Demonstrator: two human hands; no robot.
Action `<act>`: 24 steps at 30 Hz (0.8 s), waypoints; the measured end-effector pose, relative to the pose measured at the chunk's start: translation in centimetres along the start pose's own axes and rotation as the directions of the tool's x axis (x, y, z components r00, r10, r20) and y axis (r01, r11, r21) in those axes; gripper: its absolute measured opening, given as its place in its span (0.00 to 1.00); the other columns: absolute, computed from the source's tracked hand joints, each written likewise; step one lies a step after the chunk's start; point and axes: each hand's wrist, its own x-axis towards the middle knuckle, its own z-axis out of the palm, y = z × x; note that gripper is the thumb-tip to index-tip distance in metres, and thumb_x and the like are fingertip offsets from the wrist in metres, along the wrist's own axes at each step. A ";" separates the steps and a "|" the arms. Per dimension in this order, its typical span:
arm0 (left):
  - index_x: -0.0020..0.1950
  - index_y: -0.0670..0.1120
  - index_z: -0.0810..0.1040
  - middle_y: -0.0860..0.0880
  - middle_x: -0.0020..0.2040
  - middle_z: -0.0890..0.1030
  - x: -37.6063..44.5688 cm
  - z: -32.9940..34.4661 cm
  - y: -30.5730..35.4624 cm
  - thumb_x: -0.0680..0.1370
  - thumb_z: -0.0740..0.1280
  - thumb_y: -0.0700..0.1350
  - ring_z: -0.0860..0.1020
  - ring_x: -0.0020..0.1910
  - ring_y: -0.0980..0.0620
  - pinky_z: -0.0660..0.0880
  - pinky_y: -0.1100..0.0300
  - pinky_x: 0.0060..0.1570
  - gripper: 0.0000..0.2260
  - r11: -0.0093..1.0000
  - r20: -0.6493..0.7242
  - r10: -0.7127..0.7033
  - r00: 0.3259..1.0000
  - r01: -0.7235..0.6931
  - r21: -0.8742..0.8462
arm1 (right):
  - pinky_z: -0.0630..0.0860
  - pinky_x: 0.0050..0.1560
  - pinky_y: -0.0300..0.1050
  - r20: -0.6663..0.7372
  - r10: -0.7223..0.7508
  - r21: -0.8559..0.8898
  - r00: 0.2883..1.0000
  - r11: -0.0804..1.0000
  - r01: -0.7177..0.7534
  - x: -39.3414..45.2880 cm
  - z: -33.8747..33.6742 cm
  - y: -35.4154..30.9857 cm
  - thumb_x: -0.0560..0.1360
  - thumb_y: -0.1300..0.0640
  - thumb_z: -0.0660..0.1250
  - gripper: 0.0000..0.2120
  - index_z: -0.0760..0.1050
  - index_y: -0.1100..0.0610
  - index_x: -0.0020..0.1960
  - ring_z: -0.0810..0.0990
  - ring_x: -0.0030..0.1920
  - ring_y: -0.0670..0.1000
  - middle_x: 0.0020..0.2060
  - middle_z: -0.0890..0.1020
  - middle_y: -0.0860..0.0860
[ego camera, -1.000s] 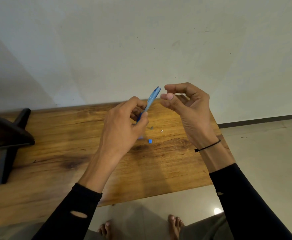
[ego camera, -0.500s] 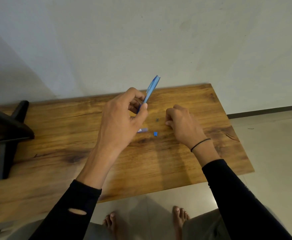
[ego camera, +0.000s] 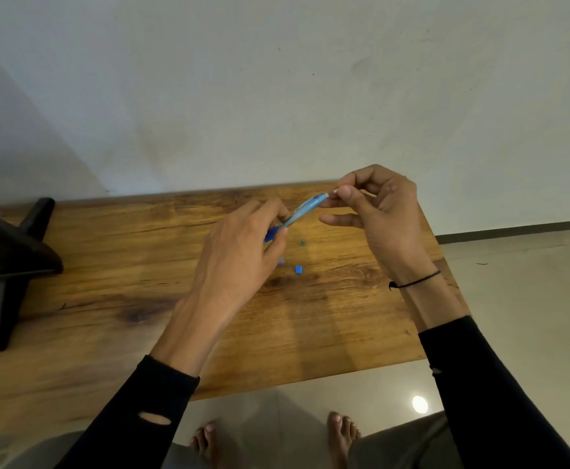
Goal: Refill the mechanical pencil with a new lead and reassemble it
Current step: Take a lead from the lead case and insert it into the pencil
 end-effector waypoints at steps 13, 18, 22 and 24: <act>0.58 0.53 0.79 0.55 0.47 0.81 -0.1 0.1 0.2 0.84 0.69 0.47 0.79 0.41 0.59 0.77 0.59 0.41 0.04 0.997 0.015 -0.020 1.000 0.019 0.068 | 0.87 0.45 0.46 0.035 -0.045 -0.059 0.998 0.997 0.047 -0.1 0.5 0.1 0.81 0.71 0.68 0.01 0.78 0.68 0.52 0.90 0.44 0.58 0.45 0.82 0.60; 0.58 0.55 0.78 0.56 0.46 0.79 -0.1 0.3 0.1 0.84 0.69 0.48 0.80 0.42 0.56 0.79 0.55 0.40 0.04 0.995 0.024 -0.023 0.999 0.021 0.094 | 0.87 0.45 0.45 0.058 -0.047 -0.092 0.997 0.994 0.052 -0.1 0.6 0.3 0.81 0.70 0.69 0.02 0.78 0.66 0.51 0.90 0.46 0.60 0.45 0.81 0.58; 0.59 0.54 0.79 0.56 0.47 0.80 -0.1 0.2 0.1 0.84 0.68 0.48 0.81 0.43 0.54 0.83 0.49 0.42 0.05 0.995 0.012 -0.022 1.000 0.020 0.100 | 0.87 0.46 0.44 0.050 -0.037 -0.093 0.998 0.995 0.042 -0.1 0.6 0.5 0.81 0.70 0.69 0.02 0.78 0.65 0.51 0.90 0.47 0.60 0.46 0.82 0.59; 0.59 0.54 0.79 0.56 0.46 0.80 -0.2 0.2 0.2 0.84 0.68 0.48 0.81 0.42 0.55 0.83 0.49 0.43 0.04 0.995 0.006 -0.021 1.000 0.020 0.098 | 0.87 0.46 0.45 0.046 -0.027 -0.078 0.999 0.996 0.031 -0.1 0.6 0.6 0.81 0.69 0.69 0.02 0.78 0.65 0.50 0.90 0.46 0.59 0.46 0.83 0.60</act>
